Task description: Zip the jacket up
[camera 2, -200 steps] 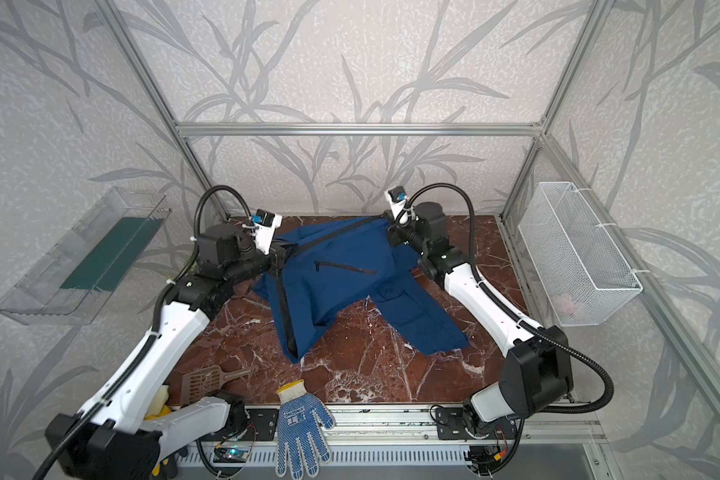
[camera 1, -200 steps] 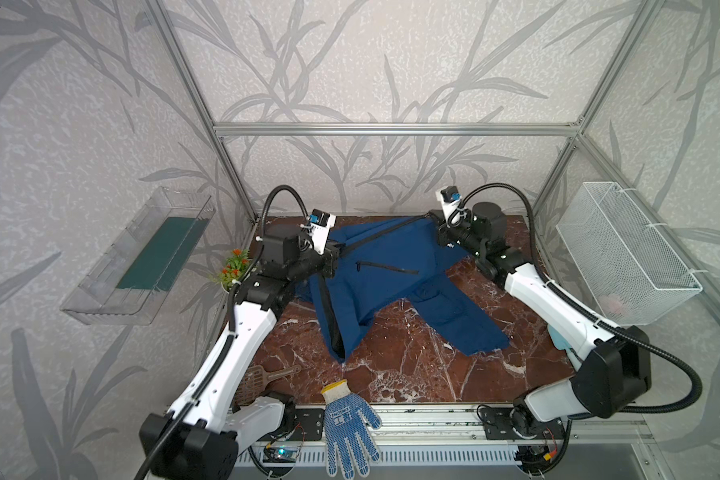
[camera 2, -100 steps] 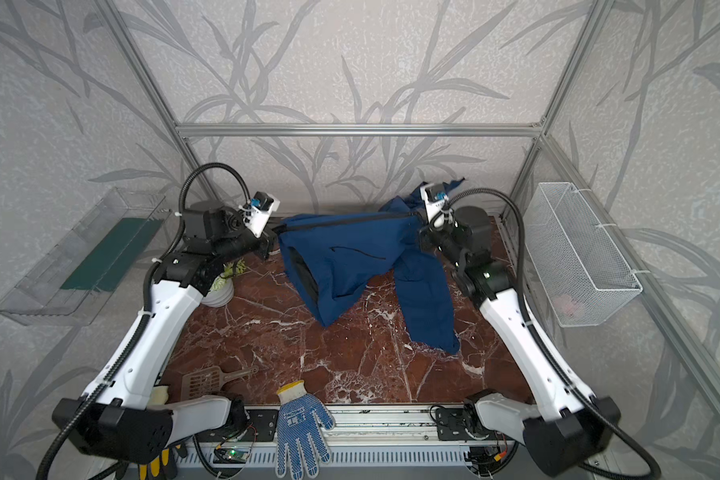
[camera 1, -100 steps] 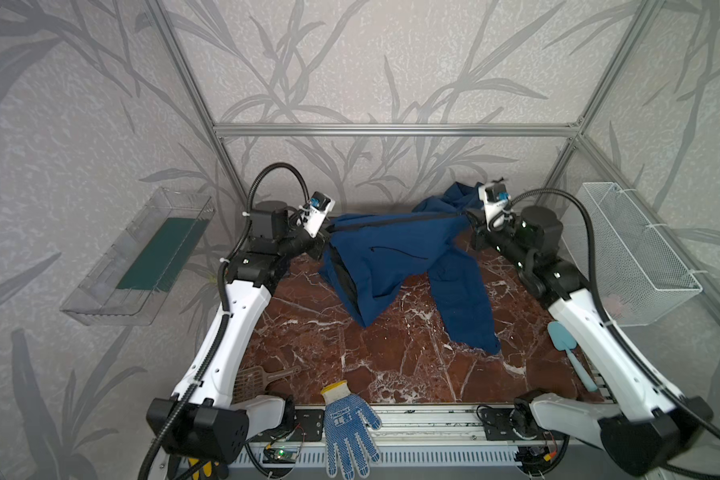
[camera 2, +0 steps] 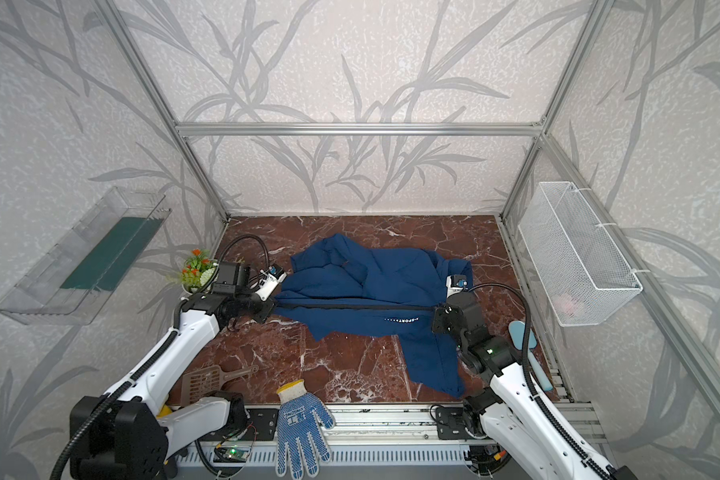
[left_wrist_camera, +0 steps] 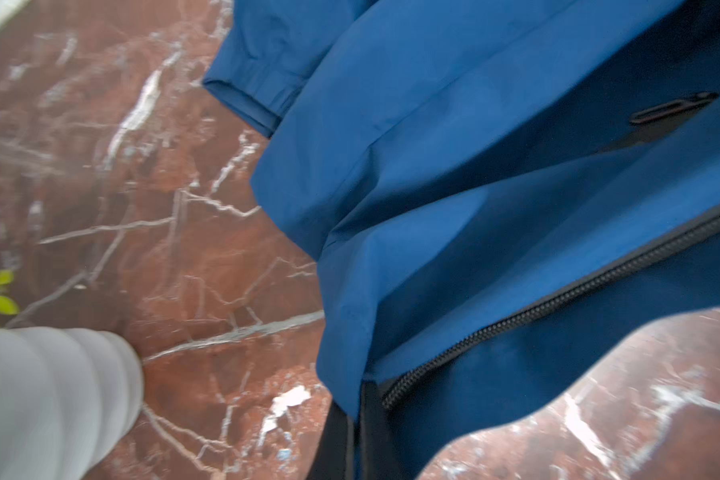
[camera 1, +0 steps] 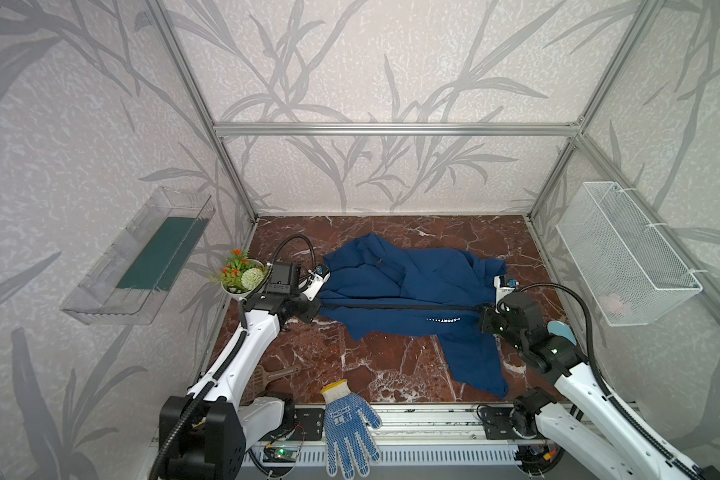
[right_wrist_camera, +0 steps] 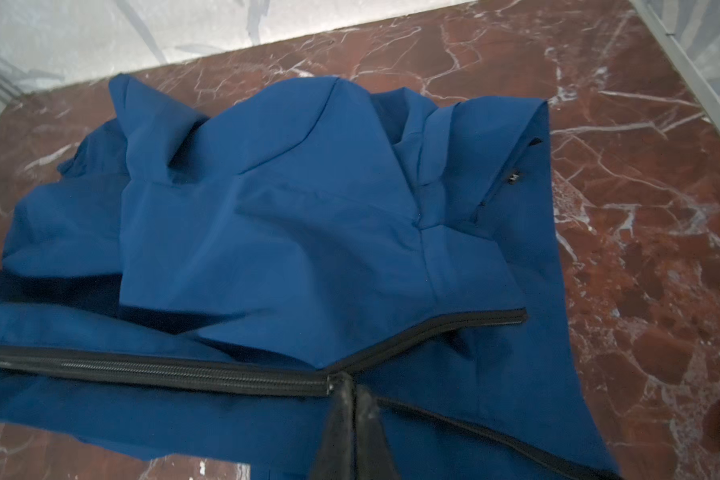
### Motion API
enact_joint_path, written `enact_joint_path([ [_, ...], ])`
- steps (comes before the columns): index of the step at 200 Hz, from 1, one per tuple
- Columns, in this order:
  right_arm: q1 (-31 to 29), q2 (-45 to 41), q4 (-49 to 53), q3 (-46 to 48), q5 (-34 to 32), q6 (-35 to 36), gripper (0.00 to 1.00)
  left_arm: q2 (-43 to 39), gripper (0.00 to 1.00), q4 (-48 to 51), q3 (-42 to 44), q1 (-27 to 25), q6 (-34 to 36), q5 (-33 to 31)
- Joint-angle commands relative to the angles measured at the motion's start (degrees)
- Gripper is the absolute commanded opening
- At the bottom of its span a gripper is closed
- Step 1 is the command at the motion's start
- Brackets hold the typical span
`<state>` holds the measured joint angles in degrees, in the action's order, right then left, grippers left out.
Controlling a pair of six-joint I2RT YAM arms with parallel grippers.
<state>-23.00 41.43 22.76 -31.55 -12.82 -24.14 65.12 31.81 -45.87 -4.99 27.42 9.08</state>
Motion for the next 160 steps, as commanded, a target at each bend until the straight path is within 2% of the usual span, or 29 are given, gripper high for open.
enact_joint_path([
  [1, 0.68, 1.11, 4.33, -0.86, -11.41, -5.07, 0.00, 1.19, 0.00, -3.03, 0.95, 1.81, 1.53, -12.86],
  [16, 0.72, 1.47, 6.56, -0.84, -12.60, -6.87, 0.00, 2.46, 0.00, -3.85, 1.11, 1.99, 0.46, -15.42],
  [48, 0.69, -1.64, 9.17, 1.63, -20.43, -11.86, 0.00, 3.43, 0.00, -4.77, 1.22, 2.27, 0.35, -18.47],
  [81, 0.68, -4.05, 14.71, 2.10, -27.13, -17.68, 0.00, 2.33, 0.00, -7.36, 2.97, 2.85, 0.18, -19.21],
  [107, 0.83, -4.12, 17.52, 2.32, -29.19, -20.87, 0.00, 2.46, 0.00, -7.42, 3.13, 2.90, -0.23, -18.88],
  [139, 0.86, -6.43, 16.87, 2.66, -28.29, -20.53, 0.00, 1.51, 0.00, -7.36, 3.24, 2.78, 0.73, -17.71],
  [160, 0.86, -9.16, 16.85, 3.49, -29.64, -19.75, 0.00, -1.15, 0.00, -10.70, 4.81, 2.75, 1.30, -18.62],
])
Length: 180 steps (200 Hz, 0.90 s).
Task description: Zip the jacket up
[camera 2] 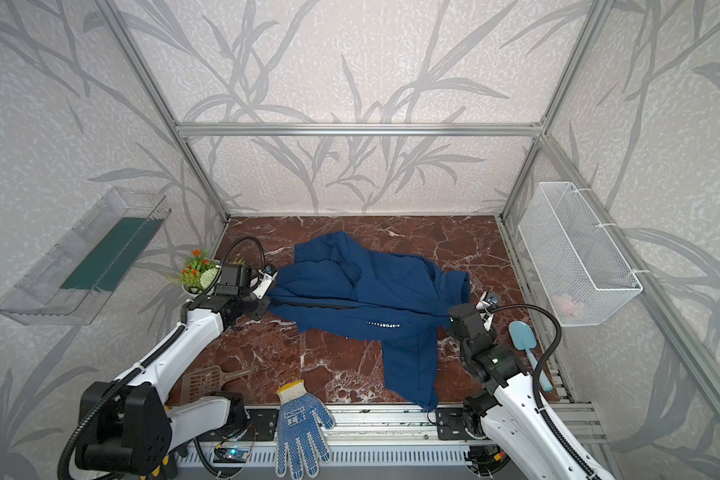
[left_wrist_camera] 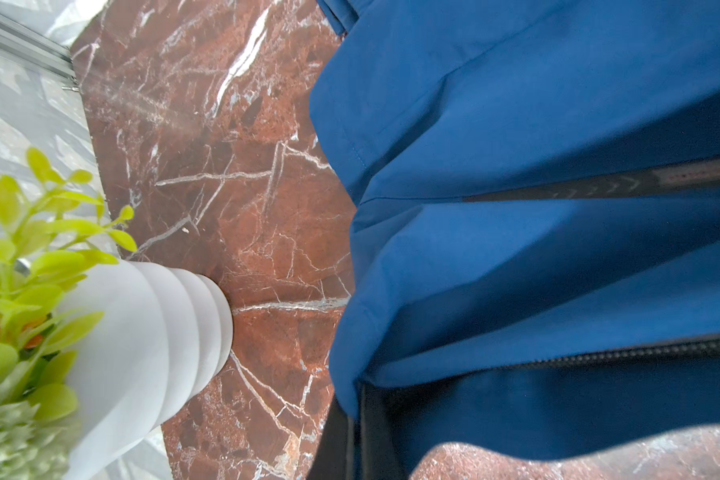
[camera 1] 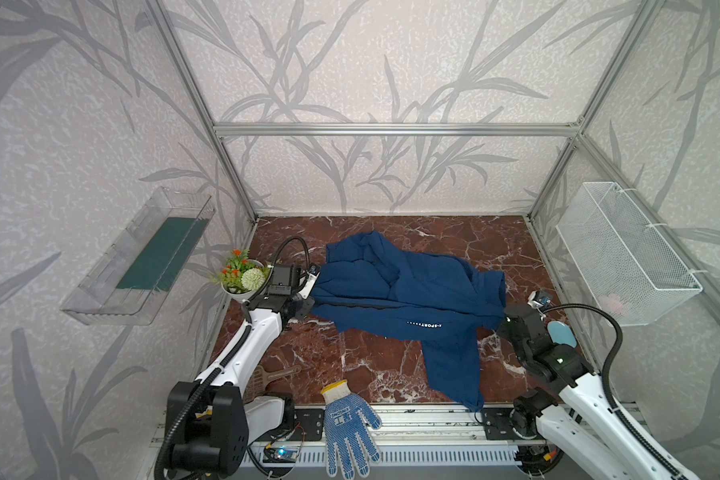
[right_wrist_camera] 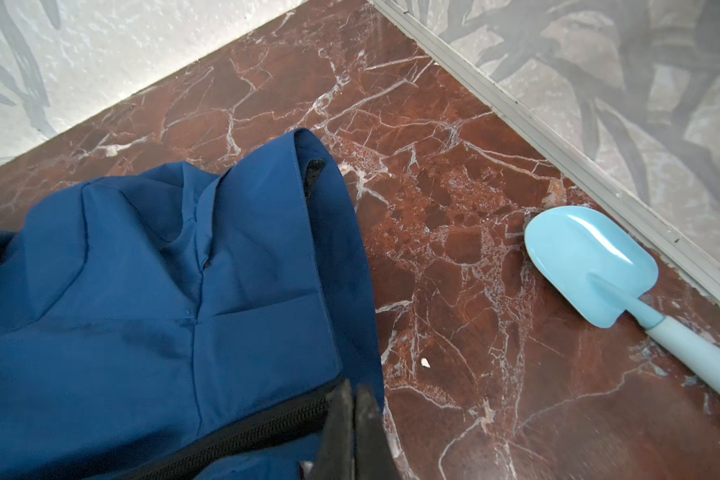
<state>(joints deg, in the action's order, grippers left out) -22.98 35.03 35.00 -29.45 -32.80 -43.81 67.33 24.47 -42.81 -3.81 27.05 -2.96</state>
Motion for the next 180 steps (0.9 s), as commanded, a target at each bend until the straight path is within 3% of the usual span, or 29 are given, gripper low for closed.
enact_joint_path([
  [1, 0.88, -2.85, 4.58, 1.45, -9.79, -0.02, 0.00, -3.53, 0.00, -3.59, 1.84, 1.59, 1.90, -6.42],
  [15, 0.83, -4.44, 4.69, 1.65, -9.88, 1.47, 0.02, -5.55, 0.00, -6.26, 3.74, 1.50, 2.97, -5.21],
  [19, 0.83, -5.01, 4.80, 1.51, -9.56, 2.10, 0.11, -5.98, 0.06, -6.74, 4.02, 1.48, 2.77, -5.17],
  [30, 0.85, -6.43, 4.84, 1.28, -8.59, 4.12, 0.46, -6.87, 0.33, -6.07, 4.05, 1.44, 2.49, -3.59],
  [38, 0.83, -7.42, 5.39, 0.75, -7.98, 5.03, 0.67, -7.53, 0.51, -5.59, 3.88, 1.45, 1.94, -2.70],
  [49, 0.75, -8.37, 5.46, -0.55, -6.88, 6.96, 0.83, -9.24, 0.64, -5.87, 3.79, 1.28, 0.62, -2.65],
  [71, 0.07, -7.65, 2.62, -3.21, -4.36, 13.67, 0.84, -13.34, 0.84, -6.31, 1.85, 1.05, -4.81, -2.13],
  [96, -0.48, -0.25, -0.95, -7.81, 1.46, 17.19, 0.85, -15.38, 0.86, -5.83, -2.44, -1.59, -13.02, 4.33],
  [114, -1.58, 7.73, -3.59, -11.83, 8.29, 21.24, 0.88, -15.38, 0.87, -8.34, -2.63, -5.07, -18.26, 5.63],
  [122, -2.96, 10.93, -5.91, -13.07, 9.71, 23.84, 0.90, -15.68, 0.99, -11.50, -1.62, -6.30, -20.60, 4.92],
  [137, -5.31, 16.30, -11.00, -14.30, 10.11, 27.43, 1.00, -16.43, 0.99, -19.27, 2.28, -7.16, -23.94, 2.87],
  [154, -5.49, 21.01, -16.99, -14.49, 10.96, 29.22, 0.99, -15.52, 0.99, -26.22, 5.37, -7.09, -24.78, -0.95],
  [180, -4.53, 24.66, -24.63, -13.39, 6.60, 34.34, 0.99, -10.58, 0.99, -35.76, 8.29, -5.99, -22.67, -11.21],
])
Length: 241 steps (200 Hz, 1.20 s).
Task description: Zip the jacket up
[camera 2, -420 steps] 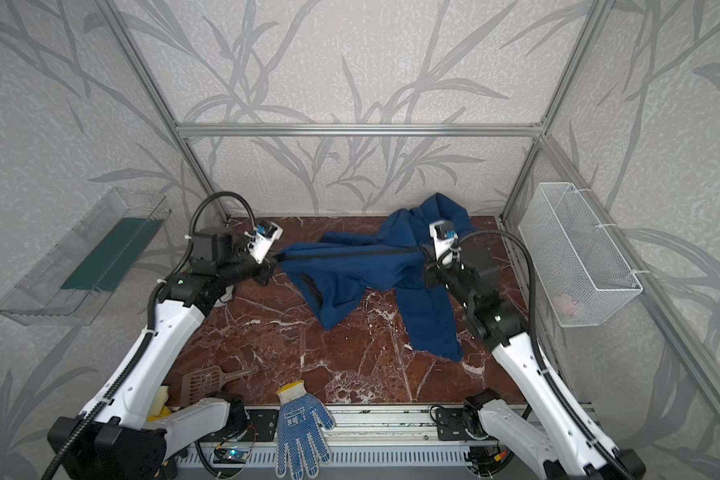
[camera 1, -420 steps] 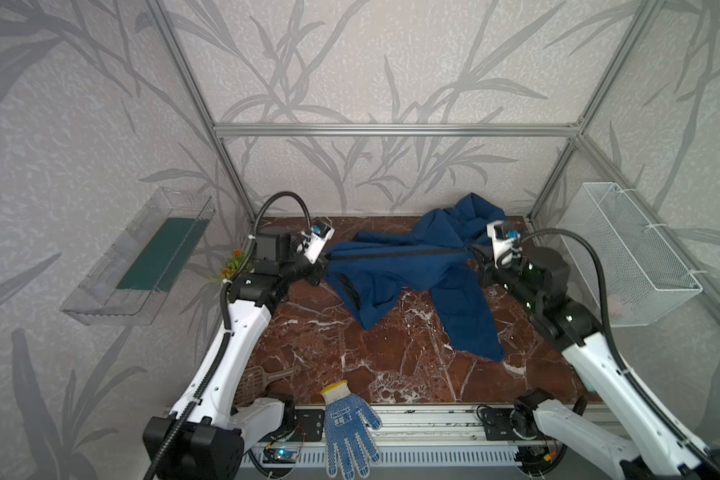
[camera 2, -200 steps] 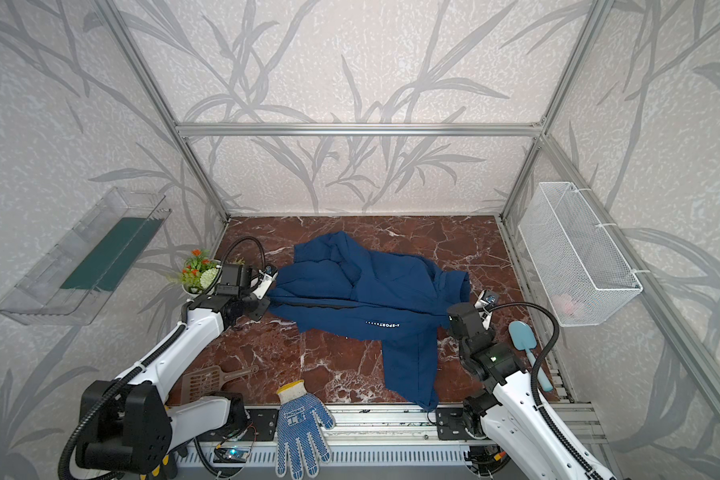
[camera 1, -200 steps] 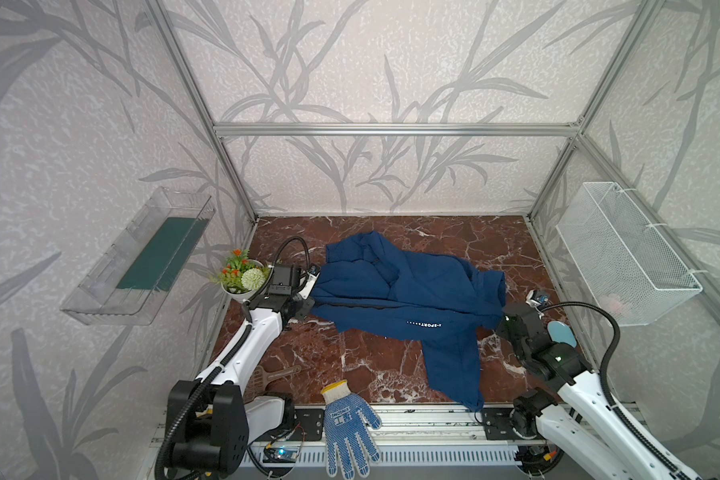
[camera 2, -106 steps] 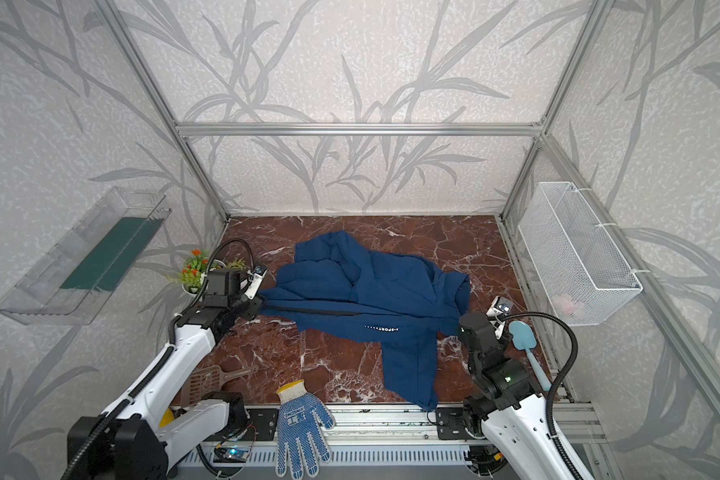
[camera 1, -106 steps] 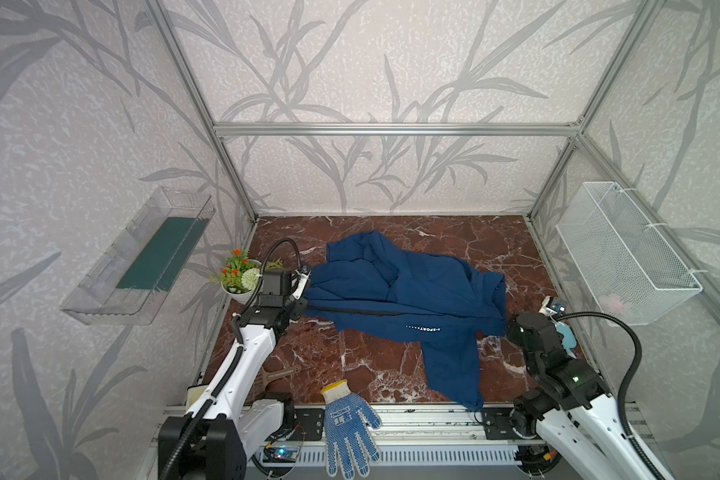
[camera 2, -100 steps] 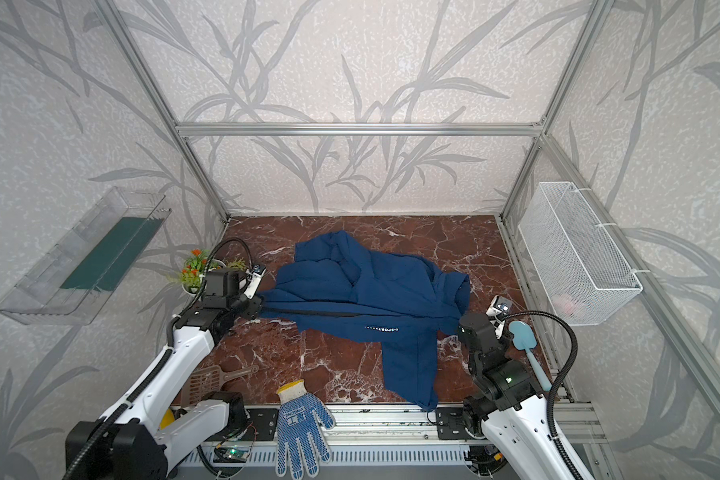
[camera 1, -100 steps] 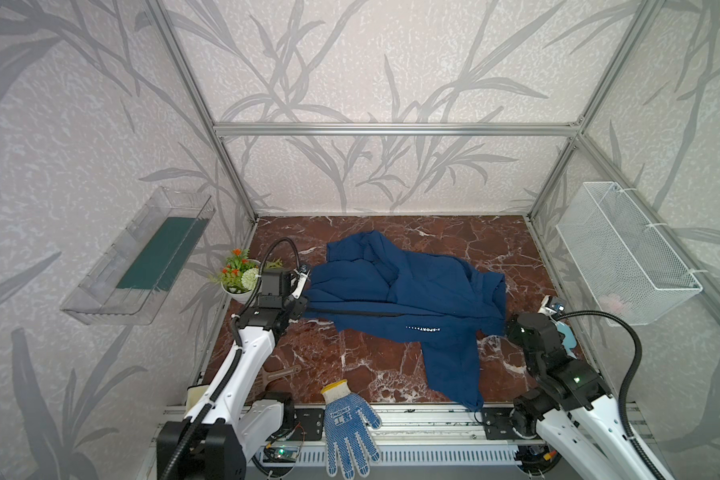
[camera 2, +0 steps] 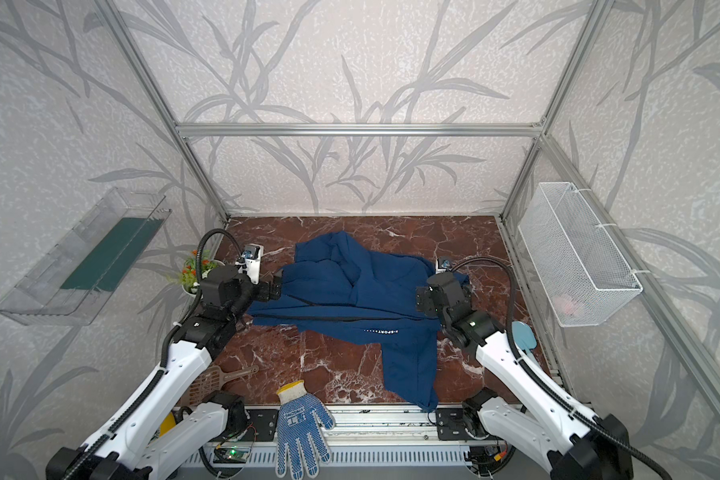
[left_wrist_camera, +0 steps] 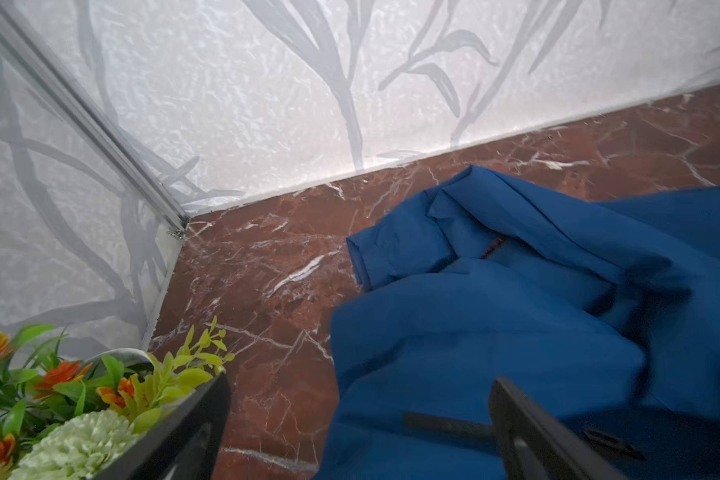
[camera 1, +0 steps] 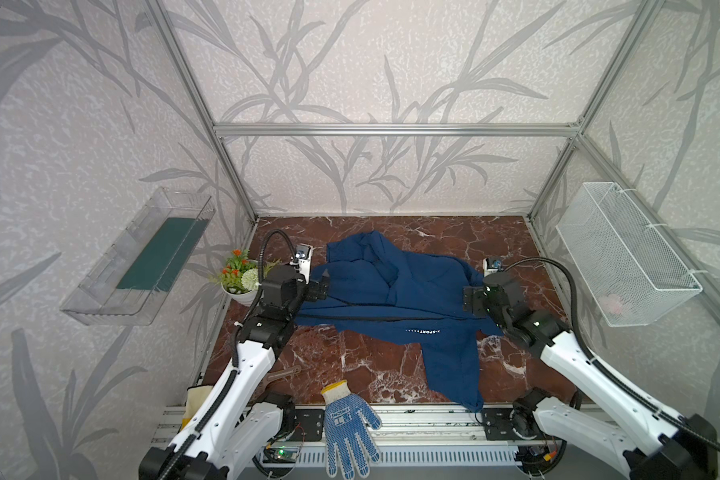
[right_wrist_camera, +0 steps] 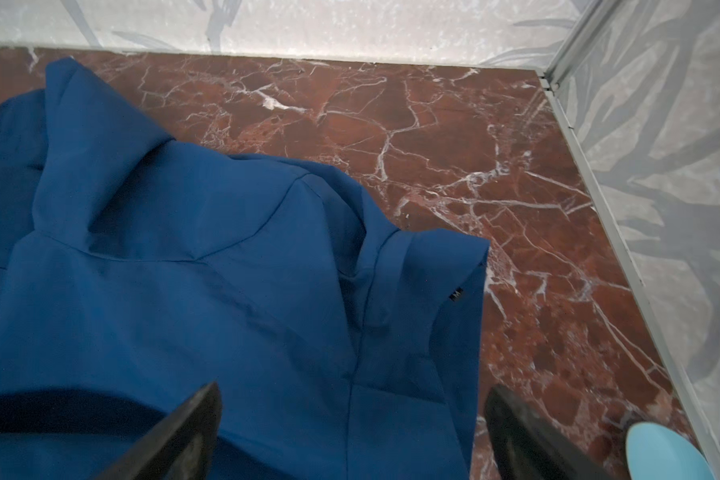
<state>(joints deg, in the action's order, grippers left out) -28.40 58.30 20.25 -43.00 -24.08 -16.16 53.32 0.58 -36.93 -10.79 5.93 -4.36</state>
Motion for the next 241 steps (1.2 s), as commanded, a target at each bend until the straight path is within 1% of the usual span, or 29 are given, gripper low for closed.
enact_joint_path([
  [1, 1.07, 1.42, -10.01, 0.23, -2.12, 6.90, 0.99, 3.75, 0.99, -12.20, 2.49, 1.14, -1.68, -10.20],
  [13, 3.06, 1.65, -13.18, 1.55, -1.72, 9.21, 0.99, 5.90, 0.99, -14.90, 3.10, 3.17, -4.16, -13.16],
  [20, 4.47, 1.40, -15.79, 3.27, -1.25, 10.23, 0.99, 6.58, 0.99, -15.83, 3.67, 4.74, -5.64, -12.94],
  [33, 7.37, 0.83, -21.31, 6.86, 0.11, 11.30, 0.99, 6.81, 0.99, -16.31, 4.95, 7.76, -6.87, -10.27],
  [48, 10.60, 0.41, -27.30, 11.35, 1.40, 12.22, 0.99, 6.15, 0.99, -19.04, 7.96, 10.41, -6.26, -8.61],
  [58, 12.46, 0.48, -30.47, 13.63, 1.81, 12.54, 0.99, 5.93, 0.99, -20.88, 10.02, 13.56, -6.34, -6.69],
  [72, 14.38, 1.55, -36.11, 16.78, 2.84, 13.58, 0.99, 6.47, 0.99, -20.06, 11.05, 18.90, -9.82, -2.53],
  [76, 14.69, 2.14, -37.87, 17.50, 3.09, 14.01, 0.99, 6.75, 0.99, -20.47, 11.50, 20.23, -11.87, -1.77],
  [84, 15.09, 3.65, -41.44, 18.65, 3.30, 14.80, 0.99, 7.24, 0.99, -23.83, 13.33, 22.20, -16.53, 0.17],
  [90, 15.22, 5.09, -43.55, 19.14, 3.30, 15.40, 0.99, 7.88, 0.99, -28.07, 15.53, 23.09, -18.37, 2.70],
  [105, 15.29, 8.51, -45.22, 18.68, 3.29, 15.81, 0.99, 11.02, 0.99, -37.80, 19.19, 23.40, -19.72, 7.99],
  [112, 15.38, 9.94, -47.30, 18.78, 3.20, 16.09, 0.99, 12.74, 0.99, -40.07, 19.52, 23.36, -21.04, 7.85],
  [123, 15.53, 12.49, -51.50, 19.57, 2.81, 17.20, 0.99, 14.78, 0.99, -40.64, 19.48, 23.34, -22.97, 7.08],
  [131, 15.80, 13.71, -53.47, 19.96, 2.63, 18.02, 0.99, 16.81, 0.99, -41.82, 19.36, 23.27, -21.40, 8.11],
  [139, 16.43, 14.61, -54.05, 19.98, 2.81, 17.91, 0.99, 18.96, 0.99, -44.53, 19.43, 23.27, -19.52, 10.68],
  [148, 17.96, 15.37, -53.06, 19.53, 5.04, 16.37, 0.99, 20.89, 0.99, -47.28, 19.64, 23.22, -18.04, 12.74],
  [157, 19.08, 16.37, -54.25, 19.65, 6.72, 15.93, 0.99, 22.33, 0.99, -48.61, 19.78, 23.19, -17.80, 12.36],
  [175, 19.79, 20.32, -61.93, 21.29, 8.59, 18.99, 0.99, 24.94, 0.99, -53.62, 21.20, 23.19, -17.61, 10.22],
  [182, 20.08, 21.87, -65.43, 21.64, 9.51, 18.86, 0.99, 26.22, 0.99, -56.63, 21.80, 23.18, -17.43, 10.01],
  [204, 20.27, 25.70, -67.11, 20.72, 11.90, 19.35, 0.99, 31.20, 0.99, -63.39, 22.12, 23.06, -16.36, 11.92],
  [213, 20.27, 26.93, -68.56, 20.96, 12.83, 19.75, 0.99, 31.51, 0.99, -62.59, 21.54, 22.76, -15.24, 13.95],
  [230, 20.19, 29.44, -72.44, 21.89, 14.98, 20.55, 0.99, 32.31, 0.99, -61.23, 20.93, 20.41, -12.91, 12.02],
  [239, 20.23, 30.37, -72.87, 21.65, 17.11, 21.67, 0.99, 34.16, 0.99, -60.72, 20.61, 19.36, -10.67, 13.71],
  [241, 20.23, 30.51, -73.00, 21.60, 17.70, 21.93, 0.99, 34.80, 0.99, -61.89, 20.54, 19.08, -10.13, 14.15],
])
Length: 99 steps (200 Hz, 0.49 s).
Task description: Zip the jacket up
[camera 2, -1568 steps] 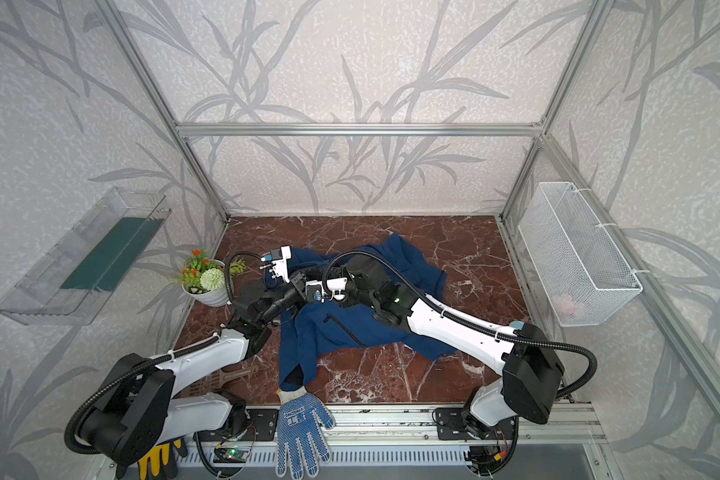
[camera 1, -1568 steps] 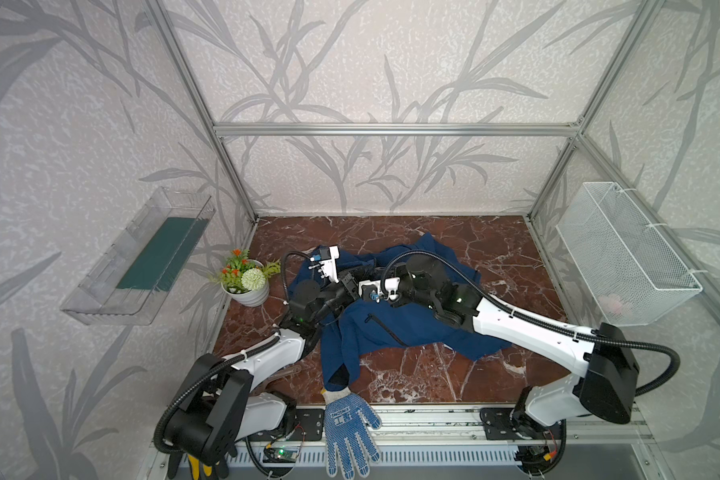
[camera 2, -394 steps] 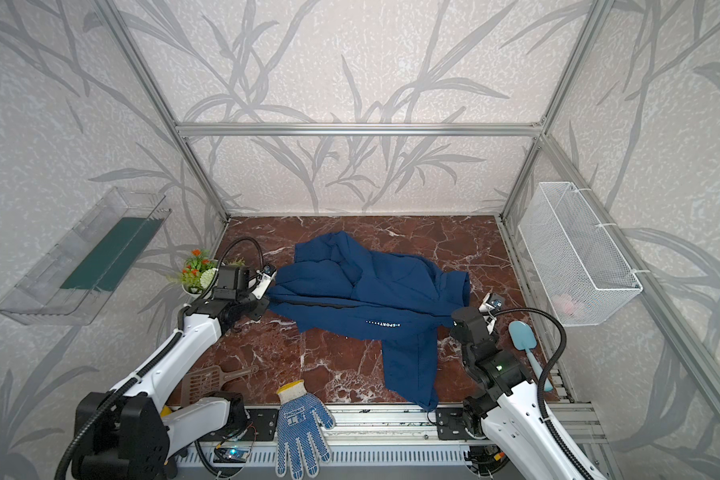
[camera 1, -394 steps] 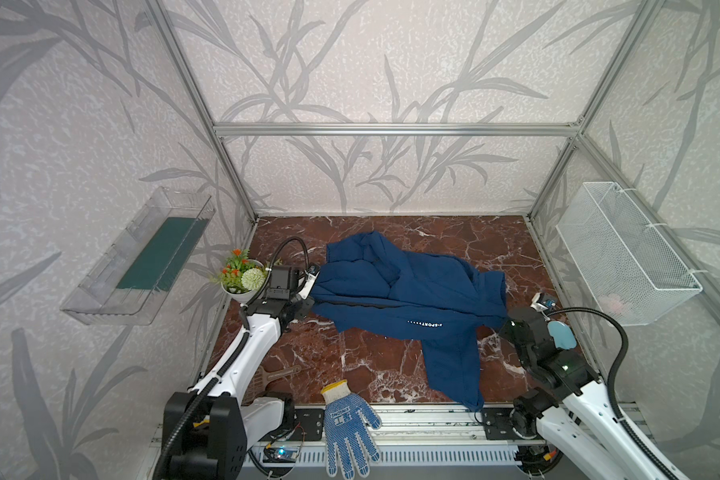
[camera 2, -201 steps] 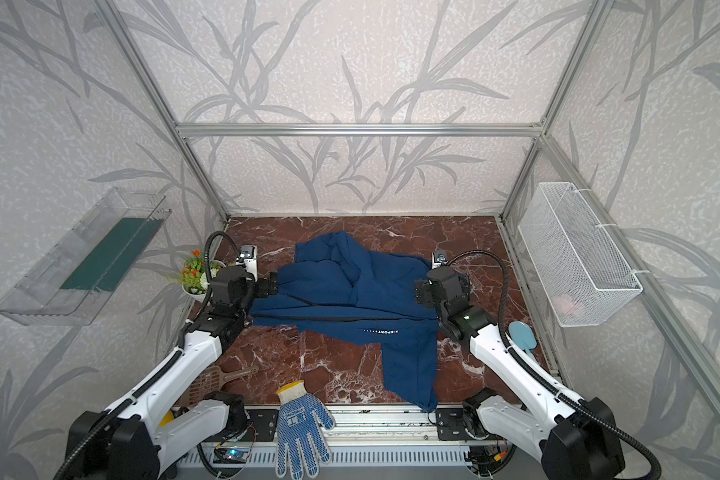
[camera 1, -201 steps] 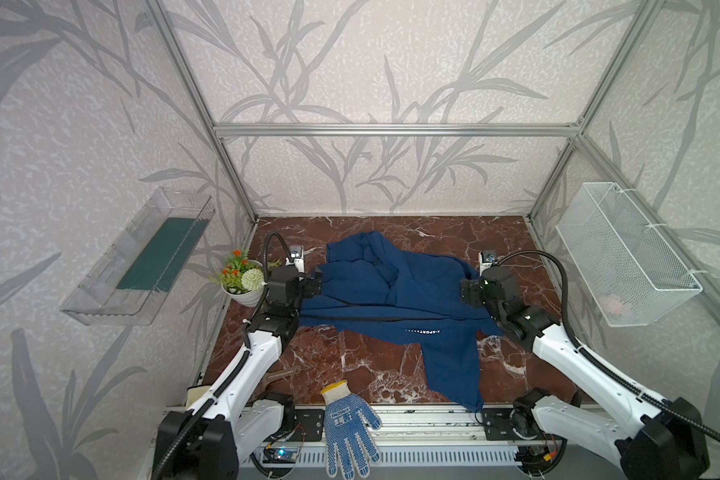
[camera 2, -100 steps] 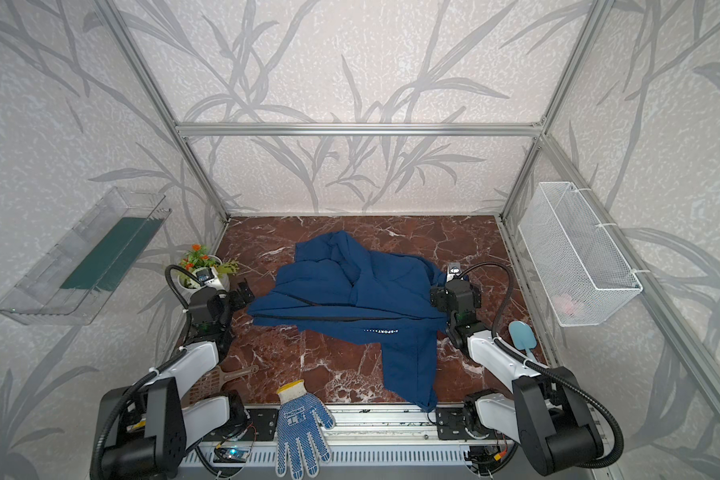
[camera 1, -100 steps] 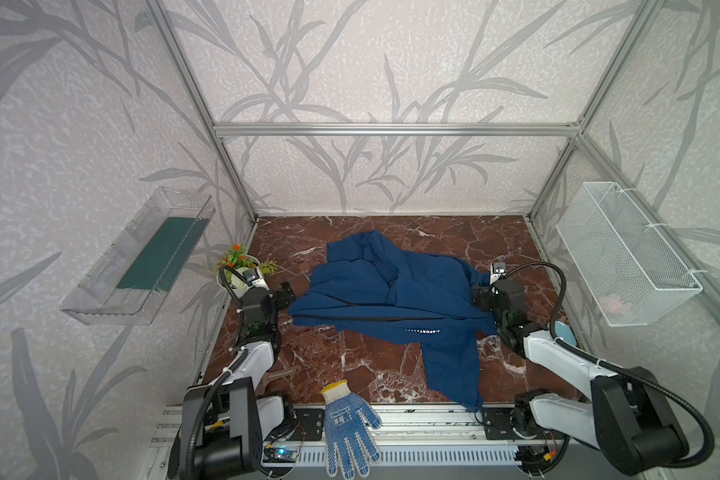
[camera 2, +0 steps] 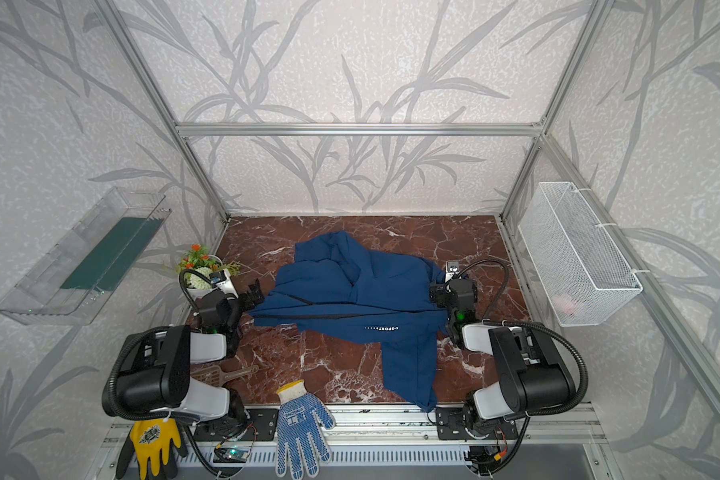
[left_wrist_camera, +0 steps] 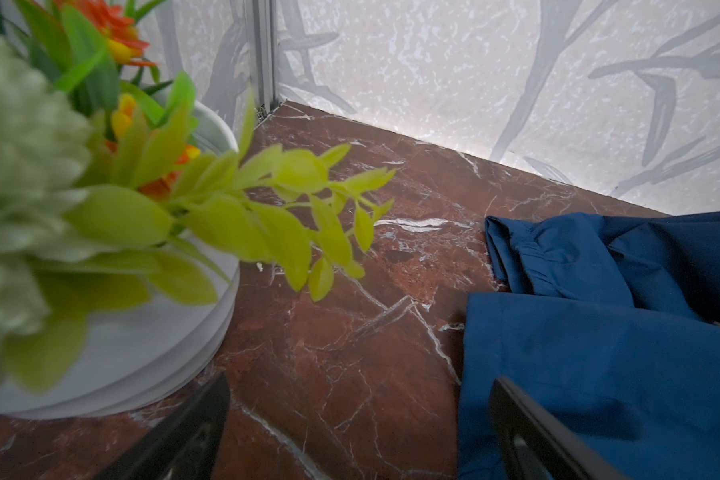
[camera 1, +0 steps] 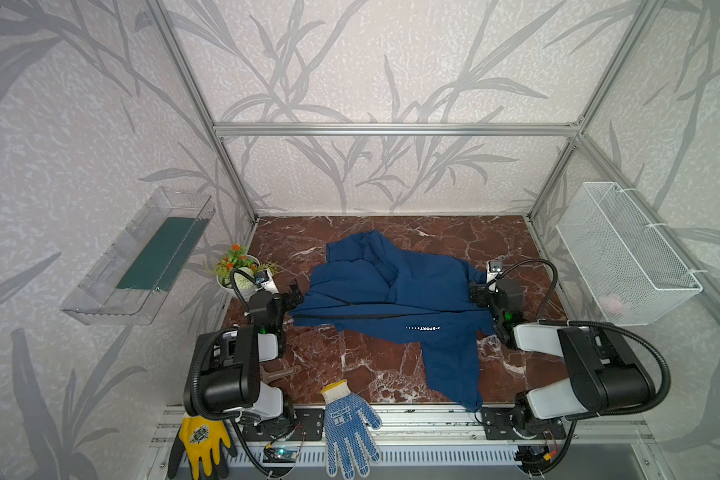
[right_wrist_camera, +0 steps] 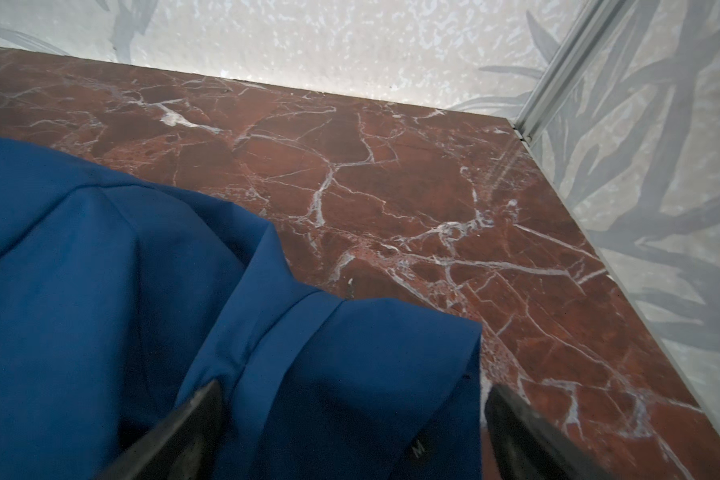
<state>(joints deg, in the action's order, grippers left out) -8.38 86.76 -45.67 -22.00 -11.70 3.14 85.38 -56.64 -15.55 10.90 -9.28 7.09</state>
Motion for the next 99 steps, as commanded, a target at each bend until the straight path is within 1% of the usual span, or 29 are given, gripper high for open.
enact_joint_path([
  [1, 0.21, 2.12, -7.12, 0.58, 5.53, 2.74, 0.99, 3.10, 0.99, -5.08, -0.90, -2.75, 5.29, 2.81],
  [7, 0.19, 2.26, -7.16, 0.58, 5.77, 2.69, 0.99, 5.27, 0.99, -8.55, -1.16, -3.61, 6.16, 2.99],
  [11, 0.21, 2.23, -6.97, 0.41, 5.36, 2.55, 0.99, 5.73, 0.99, -8.80, -1.45, -4.07, 6.64, 3.10],
  [16, 0.21, 2.27, -6.48, 0.18, 4.90, 2.31, 0.99, 4.31, 0.99, -4.81, -2.16, -4.47, 7.27, 2.47],
  [27, 0.21, 1.93, -4.65, -0.51, 4.47, 1.97, 0.99, 2.21, 0.99, 4.16, -5.03, -5.71, 7.52, -1.44],
  [36, 0.28, 1.72, -4.04, -0.65, 4.74, 1.92, 0.99, 2.72, 0.99, 7.28, -6.90, -6.43, 7.65, -4.01],
  [53, 0.30, 1.87, -4.48, -0.58, 4.67, 1.88, 0.99, 4.46, 0.99, 2.31, -5.96, -6.94, 7.13, -7.36],
  [66, 0.27, 1.92, -4.43, -0.59, 4.67, 1.92, 0.99, 3.57, 0.99, 5.08, -6.59, -7.15, 7.22, -7.79],
  [81, 0.30, 1.91, -4.44, -0.61, 4.72, 1.88, 0.99, 4.30, 0.99, 2.64, -6.00, -7.22, 7.29, -7.91],
  [99, 0.30, 1.88, -4.43, -0.54, 4.67, 1.87, 0.99, 3.95, 0.99, 3.74, -6.25, -7.21, 7.26, -7.88],
])
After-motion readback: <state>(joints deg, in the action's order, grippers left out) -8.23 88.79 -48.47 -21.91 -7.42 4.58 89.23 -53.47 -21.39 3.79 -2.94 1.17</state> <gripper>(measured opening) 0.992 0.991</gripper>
